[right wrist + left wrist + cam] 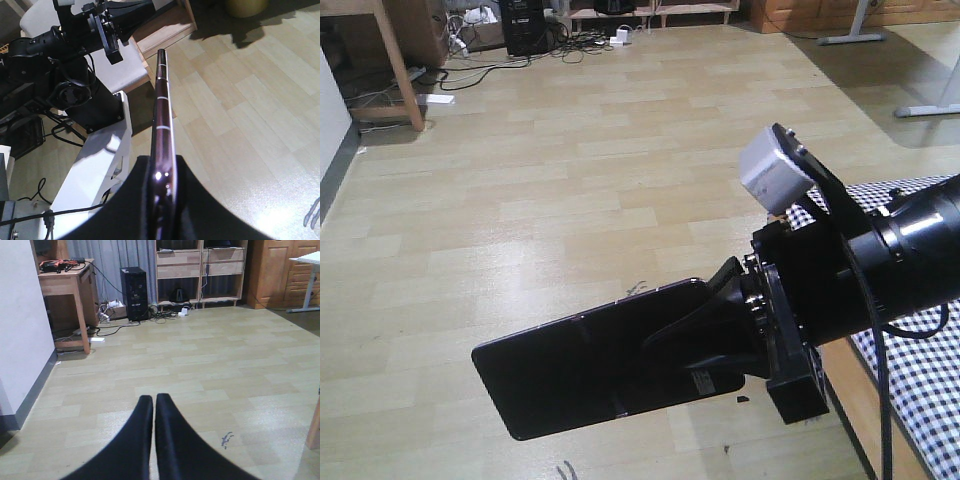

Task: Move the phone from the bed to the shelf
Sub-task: 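Hold the phone in the right gripper while the base turns away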

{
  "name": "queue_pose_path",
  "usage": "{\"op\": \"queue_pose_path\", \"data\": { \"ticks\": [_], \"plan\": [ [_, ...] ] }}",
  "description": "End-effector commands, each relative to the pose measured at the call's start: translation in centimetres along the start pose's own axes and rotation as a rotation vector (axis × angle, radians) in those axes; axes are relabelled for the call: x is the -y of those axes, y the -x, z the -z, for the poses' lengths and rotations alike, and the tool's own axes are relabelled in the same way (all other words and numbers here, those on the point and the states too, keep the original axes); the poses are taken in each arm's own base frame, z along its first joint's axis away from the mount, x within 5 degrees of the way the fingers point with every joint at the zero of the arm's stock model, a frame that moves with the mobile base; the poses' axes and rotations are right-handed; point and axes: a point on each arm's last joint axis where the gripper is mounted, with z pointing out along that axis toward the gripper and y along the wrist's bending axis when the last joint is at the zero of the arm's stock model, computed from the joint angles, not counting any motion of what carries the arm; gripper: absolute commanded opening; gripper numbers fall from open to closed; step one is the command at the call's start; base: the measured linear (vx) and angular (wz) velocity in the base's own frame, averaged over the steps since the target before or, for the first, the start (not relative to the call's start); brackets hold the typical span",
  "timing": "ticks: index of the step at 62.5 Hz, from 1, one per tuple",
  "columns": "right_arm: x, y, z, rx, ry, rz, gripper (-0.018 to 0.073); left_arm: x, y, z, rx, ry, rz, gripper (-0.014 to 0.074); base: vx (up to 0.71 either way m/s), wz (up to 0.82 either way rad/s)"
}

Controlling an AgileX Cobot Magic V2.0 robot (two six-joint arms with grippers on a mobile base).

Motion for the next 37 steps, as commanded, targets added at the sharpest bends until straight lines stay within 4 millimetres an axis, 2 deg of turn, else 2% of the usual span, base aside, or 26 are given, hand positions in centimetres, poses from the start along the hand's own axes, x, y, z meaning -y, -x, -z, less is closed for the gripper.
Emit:
{"op": "queue_pose_path", "data": {
  "ticks": [1,37],
  "plan": [
    [-1.83,1.08,0.9,0.067,0.085,0.016,-0.0002,-0.01,0.5,0.03,0.075,0.0,0.009,0.0001,0.1,0.08],
    [-1.83,1.08,0.9,0.067,0.085,0.016,-0.0002,-0.01,0.5,0.03,0.075,0.0,0.009,0.0001,0.14,0.07]
  ]
}}
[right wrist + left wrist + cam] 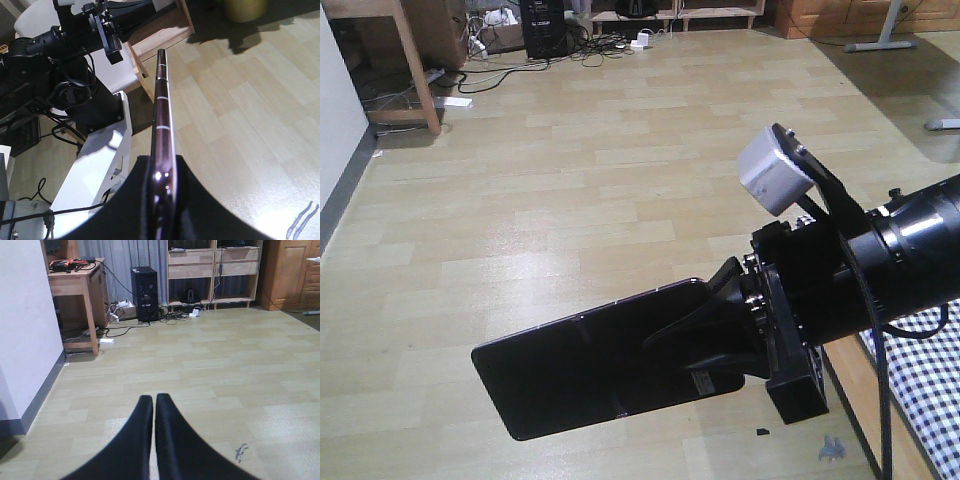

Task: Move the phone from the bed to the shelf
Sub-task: 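Hold the phone in the right gripper while the base turns away, then keep holding the phone while the base drives toward the shelf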

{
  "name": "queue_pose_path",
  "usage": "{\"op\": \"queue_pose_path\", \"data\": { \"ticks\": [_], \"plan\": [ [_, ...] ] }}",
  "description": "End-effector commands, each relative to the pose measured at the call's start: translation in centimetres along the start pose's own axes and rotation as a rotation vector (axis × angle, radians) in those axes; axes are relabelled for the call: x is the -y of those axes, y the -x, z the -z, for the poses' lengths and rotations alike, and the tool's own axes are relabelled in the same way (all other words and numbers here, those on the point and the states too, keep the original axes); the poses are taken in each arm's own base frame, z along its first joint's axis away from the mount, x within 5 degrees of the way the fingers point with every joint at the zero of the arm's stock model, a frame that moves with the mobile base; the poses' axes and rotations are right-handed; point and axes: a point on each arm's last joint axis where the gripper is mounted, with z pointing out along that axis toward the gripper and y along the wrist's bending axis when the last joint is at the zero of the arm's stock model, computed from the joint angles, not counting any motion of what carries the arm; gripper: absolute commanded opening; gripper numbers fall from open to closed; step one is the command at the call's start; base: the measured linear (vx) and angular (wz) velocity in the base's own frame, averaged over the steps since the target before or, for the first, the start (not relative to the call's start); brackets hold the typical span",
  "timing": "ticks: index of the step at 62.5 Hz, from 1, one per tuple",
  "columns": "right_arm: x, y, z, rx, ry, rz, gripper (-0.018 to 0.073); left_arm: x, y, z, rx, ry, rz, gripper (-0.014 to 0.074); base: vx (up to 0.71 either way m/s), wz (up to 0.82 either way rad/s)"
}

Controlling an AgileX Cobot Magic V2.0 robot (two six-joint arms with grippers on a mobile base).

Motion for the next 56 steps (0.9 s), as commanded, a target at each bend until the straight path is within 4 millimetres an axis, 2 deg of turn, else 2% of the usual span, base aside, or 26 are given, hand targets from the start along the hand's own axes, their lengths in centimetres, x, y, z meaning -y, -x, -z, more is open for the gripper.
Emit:
{"op": "queue_pose_path", "data": {
  "ticks": [1,56],
  "plan": [
    [-1.83,1.08,0.9,0.067,0.085,0.016,-0.0002,-0.01,0.5,0.03,0.075,0.0,0.009,0.0001,0.17,0.0],
    [-1.83,1.08,0.9,0.067,0.085,0.016,-0.0002,-0.01,0.5,0.03,0.075,0.0,0.009,0.0001,0.18,-0.02]
  ]
}}
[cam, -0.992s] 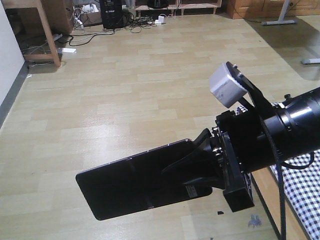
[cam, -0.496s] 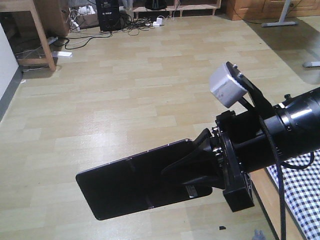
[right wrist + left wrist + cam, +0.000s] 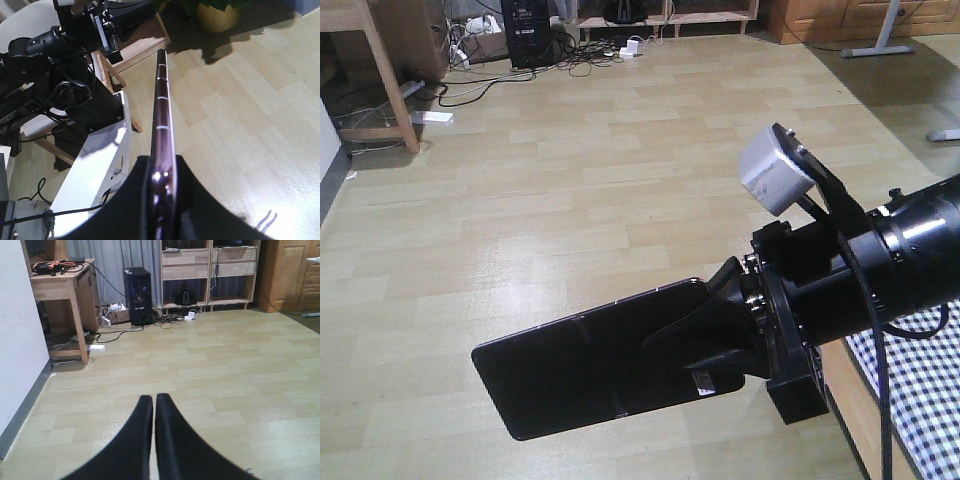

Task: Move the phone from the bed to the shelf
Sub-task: 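Keep holding the phone while the base drives toward the shelf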

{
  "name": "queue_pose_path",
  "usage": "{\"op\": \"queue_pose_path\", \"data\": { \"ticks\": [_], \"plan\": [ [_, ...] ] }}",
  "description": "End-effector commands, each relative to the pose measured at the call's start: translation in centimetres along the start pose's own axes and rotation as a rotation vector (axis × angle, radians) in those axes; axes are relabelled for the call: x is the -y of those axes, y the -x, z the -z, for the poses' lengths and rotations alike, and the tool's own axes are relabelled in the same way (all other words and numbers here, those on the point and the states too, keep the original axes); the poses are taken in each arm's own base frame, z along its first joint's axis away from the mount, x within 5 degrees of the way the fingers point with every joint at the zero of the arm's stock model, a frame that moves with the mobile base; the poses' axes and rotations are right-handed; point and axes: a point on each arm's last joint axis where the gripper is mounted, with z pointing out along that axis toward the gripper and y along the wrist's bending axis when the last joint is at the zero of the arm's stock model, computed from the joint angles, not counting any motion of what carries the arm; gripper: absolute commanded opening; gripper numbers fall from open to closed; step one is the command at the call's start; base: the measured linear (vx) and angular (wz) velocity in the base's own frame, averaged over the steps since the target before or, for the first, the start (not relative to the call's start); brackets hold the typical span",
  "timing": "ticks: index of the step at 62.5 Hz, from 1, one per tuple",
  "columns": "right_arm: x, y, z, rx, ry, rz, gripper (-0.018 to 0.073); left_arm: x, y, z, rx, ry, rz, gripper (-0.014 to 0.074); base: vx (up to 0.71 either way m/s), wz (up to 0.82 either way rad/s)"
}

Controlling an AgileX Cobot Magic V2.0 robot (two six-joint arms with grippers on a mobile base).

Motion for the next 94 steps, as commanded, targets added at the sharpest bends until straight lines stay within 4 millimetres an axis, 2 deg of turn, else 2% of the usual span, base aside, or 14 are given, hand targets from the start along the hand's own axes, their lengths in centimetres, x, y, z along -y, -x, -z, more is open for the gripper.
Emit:
{"op": "queue_pose_path", "data": {
  "ticks": [1,94],
  "plan": [
    [-1.83,1.08,0.9,0.067,0.085,0.016,-0.0002,-0.01,0.5,0.03,0.075,0.0,0.009,0.0001,0.21,0.0],
    [-1.83,1.08,0.9,0.067,0.085,0.016,-0.0002,-0.01,0.5,0.03,0.075,0.0,0.009,0.0001,0.32,-0.03]
  ]
}}
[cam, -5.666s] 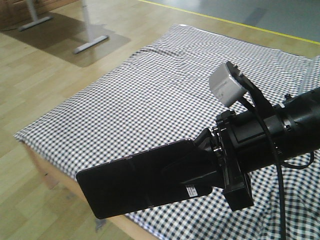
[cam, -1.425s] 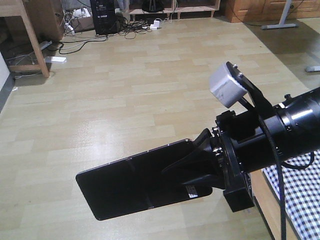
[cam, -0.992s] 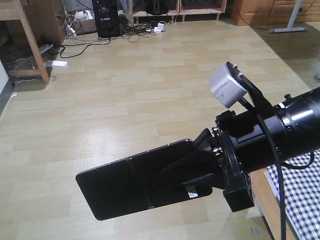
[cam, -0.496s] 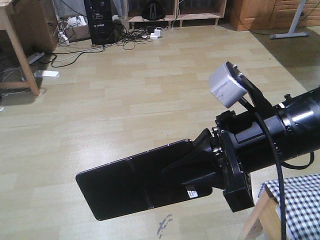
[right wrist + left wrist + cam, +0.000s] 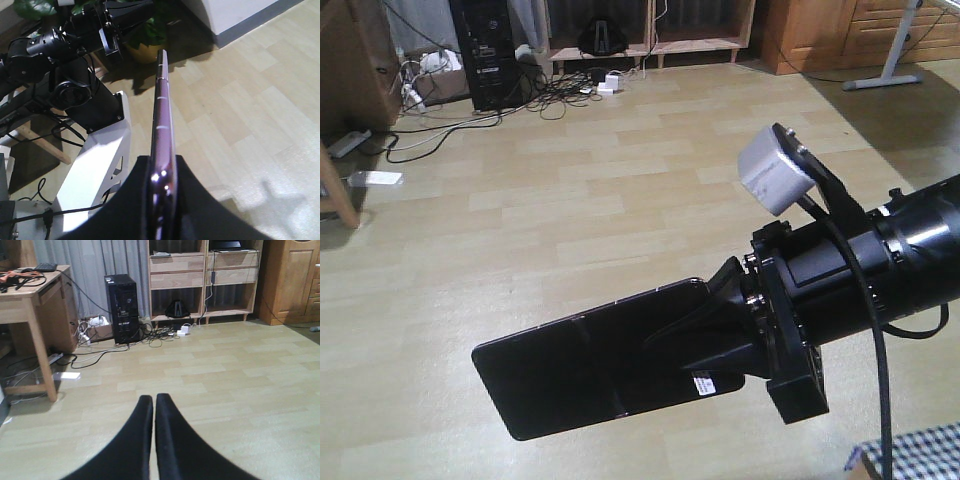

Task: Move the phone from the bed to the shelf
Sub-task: 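Keep holding the phone while the base drives toward the shelf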

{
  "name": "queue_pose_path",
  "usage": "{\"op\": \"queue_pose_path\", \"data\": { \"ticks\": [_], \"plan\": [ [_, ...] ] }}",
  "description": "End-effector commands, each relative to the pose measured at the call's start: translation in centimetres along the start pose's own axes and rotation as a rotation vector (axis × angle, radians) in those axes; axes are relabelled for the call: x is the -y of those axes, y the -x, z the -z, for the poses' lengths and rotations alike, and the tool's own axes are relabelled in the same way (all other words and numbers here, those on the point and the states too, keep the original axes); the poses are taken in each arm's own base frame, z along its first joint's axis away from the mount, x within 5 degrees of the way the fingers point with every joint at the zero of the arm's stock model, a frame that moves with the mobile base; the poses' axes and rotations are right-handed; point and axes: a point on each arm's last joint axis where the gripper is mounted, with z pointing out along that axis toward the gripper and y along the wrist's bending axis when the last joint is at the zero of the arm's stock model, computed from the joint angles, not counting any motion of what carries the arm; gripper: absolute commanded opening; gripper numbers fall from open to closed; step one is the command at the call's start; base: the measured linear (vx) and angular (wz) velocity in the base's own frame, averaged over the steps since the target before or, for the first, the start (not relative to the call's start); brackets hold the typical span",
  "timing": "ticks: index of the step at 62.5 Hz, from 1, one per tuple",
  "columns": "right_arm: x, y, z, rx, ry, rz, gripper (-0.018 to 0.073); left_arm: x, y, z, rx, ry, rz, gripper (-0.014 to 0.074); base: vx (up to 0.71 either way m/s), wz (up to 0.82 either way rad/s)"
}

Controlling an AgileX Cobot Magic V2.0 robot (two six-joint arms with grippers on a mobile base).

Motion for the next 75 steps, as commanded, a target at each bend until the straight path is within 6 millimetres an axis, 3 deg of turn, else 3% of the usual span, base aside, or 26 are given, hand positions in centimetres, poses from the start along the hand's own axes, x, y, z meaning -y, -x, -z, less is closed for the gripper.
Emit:
{"op": "queue_pose_path", "data": {
  "ticks": [1,75],
  "plan": [
    [-1.83,1.08,0.9,0.067,0.085,0.016,-0.0002,-0.01,0.5,0.03,0.075,0.0,0.009,0.0001,0.39,-0.09],
    [-1.83,1.08,0.9,0.067,0.085,0.016,-0.0002,-0.01,0.5,0.03,0.075,0.0,0.009,0.0001,0.38,-0.07]
  ]
}}
